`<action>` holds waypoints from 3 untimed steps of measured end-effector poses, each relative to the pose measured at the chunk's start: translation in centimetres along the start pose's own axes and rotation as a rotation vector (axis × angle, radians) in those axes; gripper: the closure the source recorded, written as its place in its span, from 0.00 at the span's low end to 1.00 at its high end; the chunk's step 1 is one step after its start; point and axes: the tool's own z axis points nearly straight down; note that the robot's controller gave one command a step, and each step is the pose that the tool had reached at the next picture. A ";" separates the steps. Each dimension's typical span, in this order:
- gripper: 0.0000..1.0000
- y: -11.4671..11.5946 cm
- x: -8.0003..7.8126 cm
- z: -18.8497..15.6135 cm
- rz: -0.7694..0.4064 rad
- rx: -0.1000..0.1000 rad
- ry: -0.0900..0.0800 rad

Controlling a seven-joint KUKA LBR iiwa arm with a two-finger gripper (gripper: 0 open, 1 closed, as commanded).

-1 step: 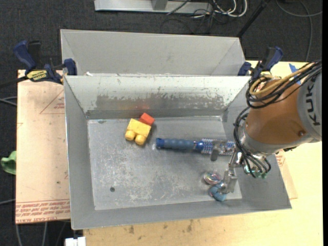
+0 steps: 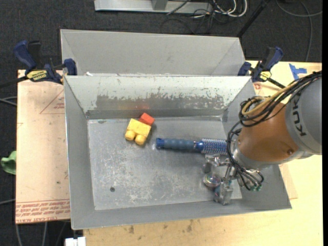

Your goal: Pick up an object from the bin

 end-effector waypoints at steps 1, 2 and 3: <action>1.00 0.1 0.1 -0.2 -0.004 0.000 0.005; 0.00 0.0 -0.2 -0.3 -0.004 0.001 -0.005; 0.00 3.8 0.0 -0.3 -0.092 0.003 -0.014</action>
Offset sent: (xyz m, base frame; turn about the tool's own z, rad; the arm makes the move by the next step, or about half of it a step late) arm 0.0000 0.0000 0.0000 0.0000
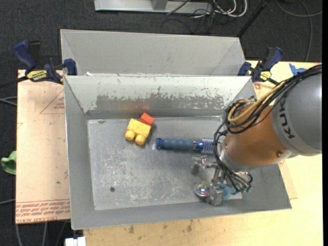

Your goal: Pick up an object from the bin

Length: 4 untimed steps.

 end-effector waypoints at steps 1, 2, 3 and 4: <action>1.00 0.0 0.5 0.2 0.002 -0.004 0.018; 1.00 -1.4 -0.9 -8.7 0.040 -0.001 0.010; 0.00 -1.2 -0.7 -8.3 0.039 -0.004 0.020; 0.00 -2.8 -8.5 -8.0 0.159 -0.002 0.012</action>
Offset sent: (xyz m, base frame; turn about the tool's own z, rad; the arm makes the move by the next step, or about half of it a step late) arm 0.0000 0.0000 0.0000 0.0000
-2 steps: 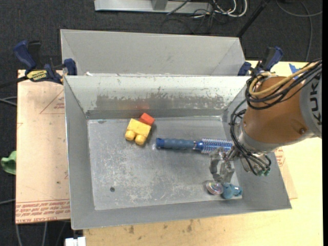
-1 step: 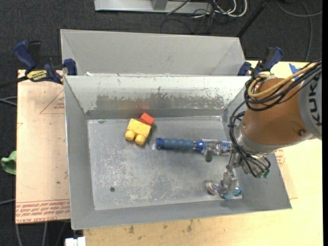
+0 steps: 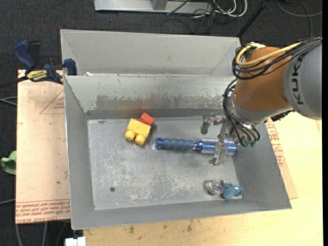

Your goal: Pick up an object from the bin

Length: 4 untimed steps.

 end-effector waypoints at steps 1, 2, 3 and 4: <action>0.00 -3.9 -4.5 8.7 -0.108 0.000 0.007; 1.00 -3.7 -4.5 8.4 -0.108 -0.001 0.006; 1.00 -1.9 -3.9 -4.5 -0.124 0.001 -0.001; 1.00 -9.9 -4.6 -11.9 -0.401 0.005 0.001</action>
Offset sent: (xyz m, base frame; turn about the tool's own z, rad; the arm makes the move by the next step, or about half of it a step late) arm 0.0465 -0.0360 -0.0825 -0.1113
